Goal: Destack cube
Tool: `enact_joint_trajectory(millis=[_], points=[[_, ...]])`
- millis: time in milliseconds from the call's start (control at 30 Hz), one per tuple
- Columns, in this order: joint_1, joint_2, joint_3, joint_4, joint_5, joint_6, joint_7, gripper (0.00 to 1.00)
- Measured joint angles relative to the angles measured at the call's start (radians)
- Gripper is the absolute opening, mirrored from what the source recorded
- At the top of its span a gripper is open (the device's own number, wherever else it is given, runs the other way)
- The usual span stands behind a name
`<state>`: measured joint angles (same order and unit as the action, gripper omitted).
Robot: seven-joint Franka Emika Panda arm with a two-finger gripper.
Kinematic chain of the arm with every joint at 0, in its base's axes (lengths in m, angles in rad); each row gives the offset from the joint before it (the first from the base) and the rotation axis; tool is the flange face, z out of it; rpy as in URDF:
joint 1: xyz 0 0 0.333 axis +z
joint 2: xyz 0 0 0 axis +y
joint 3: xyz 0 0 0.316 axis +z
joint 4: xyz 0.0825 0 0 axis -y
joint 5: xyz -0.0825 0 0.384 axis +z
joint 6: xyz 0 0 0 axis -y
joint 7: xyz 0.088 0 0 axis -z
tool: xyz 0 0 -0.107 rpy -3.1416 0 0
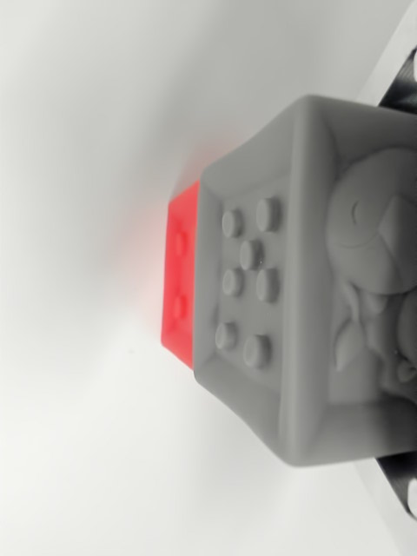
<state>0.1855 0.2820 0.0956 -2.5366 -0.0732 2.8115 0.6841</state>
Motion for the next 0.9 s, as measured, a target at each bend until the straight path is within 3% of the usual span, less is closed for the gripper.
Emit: enact_joint_trajectory(millis=[467,900], points=[[0.0,-0.008,0.0,-0.001,0.001,-0.006,-0.001,0.0],[-0.003,-0.069,0.007,-0.007,0.016,-0.058,-0.011,0.0]])
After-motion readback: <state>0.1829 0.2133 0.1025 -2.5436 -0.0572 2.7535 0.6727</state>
